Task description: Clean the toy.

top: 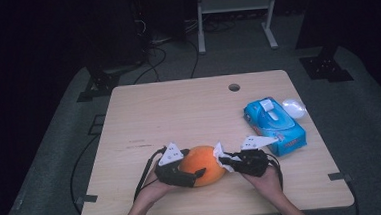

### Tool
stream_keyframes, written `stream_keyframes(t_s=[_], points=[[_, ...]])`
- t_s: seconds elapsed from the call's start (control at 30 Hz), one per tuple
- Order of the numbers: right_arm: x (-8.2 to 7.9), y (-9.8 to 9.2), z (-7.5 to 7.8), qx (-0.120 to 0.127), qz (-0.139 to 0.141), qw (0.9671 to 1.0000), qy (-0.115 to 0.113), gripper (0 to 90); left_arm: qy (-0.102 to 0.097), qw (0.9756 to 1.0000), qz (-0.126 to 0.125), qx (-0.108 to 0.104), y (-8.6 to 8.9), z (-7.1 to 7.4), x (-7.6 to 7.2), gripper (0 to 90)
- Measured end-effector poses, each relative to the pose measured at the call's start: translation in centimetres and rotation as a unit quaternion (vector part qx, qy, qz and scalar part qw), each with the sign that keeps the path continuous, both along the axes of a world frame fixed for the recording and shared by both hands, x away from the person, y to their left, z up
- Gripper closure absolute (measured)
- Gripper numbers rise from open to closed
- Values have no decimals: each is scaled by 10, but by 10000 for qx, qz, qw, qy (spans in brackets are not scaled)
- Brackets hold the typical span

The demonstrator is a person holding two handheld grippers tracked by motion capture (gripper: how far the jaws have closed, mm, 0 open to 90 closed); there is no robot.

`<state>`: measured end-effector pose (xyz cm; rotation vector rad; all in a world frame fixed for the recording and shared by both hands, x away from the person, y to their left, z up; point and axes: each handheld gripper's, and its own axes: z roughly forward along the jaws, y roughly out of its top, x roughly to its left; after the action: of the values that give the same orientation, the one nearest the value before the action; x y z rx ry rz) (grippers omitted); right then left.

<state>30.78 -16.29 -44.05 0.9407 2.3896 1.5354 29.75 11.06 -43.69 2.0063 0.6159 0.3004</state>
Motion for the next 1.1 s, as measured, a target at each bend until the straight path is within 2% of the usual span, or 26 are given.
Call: stream_keyframes(t_s=[0.07, 0.13, 0.23, 0.3, 0.33, 0.43, 0.5, 0.53, 0.6, 0.67, 0.73, 0.77, 0.8, 0.83, 0.9, 0.93, 1.0, 1.07, 1.1], points=[[-3, 2, 5, 1, -59, 9999, -86, 790, -188, 9997, -103, 101, -6, 0, -3, 207], [-8, 6, 12, 86, 54, 9997, -215, 790, -345, 9989, -262, 197, -13, 1, -6, 219], [-14, 13, 22, -24, 179, 9988, -454, 790, -530, 9974, -405, 279, -20, 1, -10, 218], [-11, 12, 18, -130, 109, 9991, -393, 790, -503, 9977, -398, 199, -18, 4, -9, 199], [-8, 10, 14, -158, 34, 9995, -275, 791, -468, 9981, -372, 150, -16, 6, -7, 181], [-5, 5, 9, -232, -146, 9995, -185, 794, -393, 9992, -67, -34, -9, 9, -4, 111], [-5, 3, 9, -258, -194, 9994, -148, 794, -197, 9997, -14, -156, -6, 5, -1, 107], [-6, 3, 10, -235, -220, 9994, -124, 795, -172, 9997, -73, -154, -6, 3, -1, 138], [-10, 7, 14, -169, -182, 9996, -147, 797, -270, 9995, -173, -6, -9, 2, -3, 188], [-17, 14, 22, -75, 71, 9995, -313, 797, -353, 9990, -280, -6, -12, 3, -5, 212], [-20, 21, 27, -134, 175, 9986, -479, 797, -531, 9978, -374, 101, -18, 4, -8, 213], [-20, 22, 27, -238, 148, 9982, -524, 797, -549, 9977, -377, 135, -18, 5, -8, 206], [-19, 22, 25, -329, 51, 9983, -482, 797, -540, 9978, -371, 106, -17, 7, -7, 194], [-17, 19, 22, -304, -27, 9989, -356, 798, -515, 9980, -348, 80, -15, 9, -6, 179], [-13, 14, 20, -358, -170, 9988, -290, 798, -412, 9990, -187, -32, -10, 12, -4, 148], [-12, 12, 20, -414, -252, 9984, -307, 798, -325, 9994, -93, -83, -8, 13, -3, 131], [-10, 8, 20, -406, -333, 9983, -234, 798, -91, 9999, -20, -38, -5, 12, 0, 120], [-9, 7, 18, -402, -325, 9986, -135, 798, 133, 9999, -103, -31, -5, 9, 2, 130], [-10, 8, 19, -370, -316, 9987, -157, 798, 90, 9998, -177, 37, -6, 8, 1, 171]])
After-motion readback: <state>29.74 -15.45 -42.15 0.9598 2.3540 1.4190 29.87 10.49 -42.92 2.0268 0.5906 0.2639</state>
